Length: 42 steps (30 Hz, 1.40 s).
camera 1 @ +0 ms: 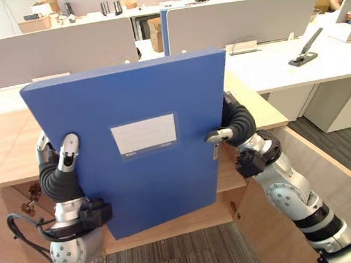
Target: Walk over to the cabinet, pick up the folder, carry it to the office cabinet, place the folder inside the office cabinet, then close the office cabinet door
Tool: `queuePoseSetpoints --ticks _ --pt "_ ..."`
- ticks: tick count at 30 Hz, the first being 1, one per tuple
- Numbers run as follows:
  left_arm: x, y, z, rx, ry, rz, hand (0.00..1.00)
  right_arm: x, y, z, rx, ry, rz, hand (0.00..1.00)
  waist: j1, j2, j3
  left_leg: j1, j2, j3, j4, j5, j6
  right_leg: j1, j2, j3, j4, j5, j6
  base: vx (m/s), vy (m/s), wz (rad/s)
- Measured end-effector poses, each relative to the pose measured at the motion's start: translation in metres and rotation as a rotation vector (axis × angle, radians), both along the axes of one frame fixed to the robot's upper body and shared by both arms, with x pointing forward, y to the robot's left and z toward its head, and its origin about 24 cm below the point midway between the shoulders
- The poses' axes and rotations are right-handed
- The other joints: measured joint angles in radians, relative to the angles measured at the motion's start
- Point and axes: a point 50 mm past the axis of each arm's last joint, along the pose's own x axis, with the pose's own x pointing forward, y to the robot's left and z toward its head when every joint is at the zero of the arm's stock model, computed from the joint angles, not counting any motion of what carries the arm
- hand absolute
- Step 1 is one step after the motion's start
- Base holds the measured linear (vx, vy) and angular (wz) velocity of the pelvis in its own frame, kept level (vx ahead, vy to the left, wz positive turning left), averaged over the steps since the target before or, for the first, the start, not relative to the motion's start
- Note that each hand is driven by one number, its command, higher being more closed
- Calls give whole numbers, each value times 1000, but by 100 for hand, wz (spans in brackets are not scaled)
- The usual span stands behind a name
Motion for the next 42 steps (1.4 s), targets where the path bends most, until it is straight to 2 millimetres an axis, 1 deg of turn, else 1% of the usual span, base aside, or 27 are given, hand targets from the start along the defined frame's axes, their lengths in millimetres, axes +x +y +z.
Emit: queuePoseSetpoints --ticks 2,6,8,12,13,14,15,17,20,29,30,34,39,42 --pt "1 -1 0 10 4 -10 100 2 0 -4 -2 27 6 0 1 0 0 2 -4 -7 -13 10 3 -1 -3 -9 0 0 0 -37 10 13" --pt "1 0 1 32 3 -16 100 8 6 -10 -23 83 46 0 0 0 0 8 -10 -16 -36 27 6 -2 -6 -20 3 -1 1 -41 7 8" --pt "1 1 2 36 4 -16 100 10 7 -9 -46 84 57 0 2 0 0 9 -12 -17 -36 28 7 -2 -8 -21 7 -2 3 -38 5 3" --pt "2 5 0 25 11 -9 100 11 11 -6 -121 82 103 0 4 0 0 8 -15 -23 -37 32 9 -2 -10 -25 9 -3 5 -38 1 4" --pt "3 7 -1 23 13 -5 100 11 10 -5 -183 75 114 0 3 0 0 6 -15 -26 -37 33 9 -2 -10 -28 9 -3 5 -38 -4 9" --pt "3 8 0 35 10 -8 100 12 7 -6 -268 69 116 100 4 -2 -1 1 -15 -31 -37 35 9 -4 -10 -34 9 -3 5 -38 -6 11" --pt "3 8 0 44 8 -11 100 12 5 -7 -314 69 121 100 4 -3 -1 0 -15 -34 -37 36 9 -4 -10 -36 9 -3 5 -32 -6 11" --pt "3 7 2 93 9 -30 100 10 -2 -18 -465 99 151 100 12 -3 -1 -3 -15 -40 -37 39 8 -3 -10 -42 10 -3 5 -23 -7 8" --pt "4 7 1 139 20 -47 100 8 -8 -28 -540 139 169 100 17 -3 0 -4 -14 -43 -37 41 7 -4 -8 -46 10 -3 5 -14 -5 3" --pt "6 1 -2 144 36 -85 100 13 -15 -34 -583 170 141 100 24 -5 -1 -19 -13 -44 -37 51 7 -28 -7 -46 28 -3 4 -16 0 0" --pt "6 1 -2 144 36 -85 0 13 -15 -35 -591 165 138 100 24 -5 -1 -19 -13 -44 -37 52 7 -29 -7 -46 30 -3 4 0 0 0" --pt "6 -1 -2 140 39 -96 0 12 -17 -39 -600 171 130 100 25 -6 -2 -19 -13 -45 -37 55 8 -30 -7 -46 34 -3 4 -24 -1 0" --pt "6 -4 -4 107 43 -137 0 7 -21 -51 -592 213 118 100 24 -15 -8 -19 -13 -45 -37 57 8 -33 -7 -46 33 -3 5 -20 1 0" --pt "7 -4 -4 36 43 -197 0 5 -22 -56 -579 192 85 100 23 -16 -9 -19 -13 -44 -37 58 8 -33 -8 -46 34 -3 5 0 0 0"
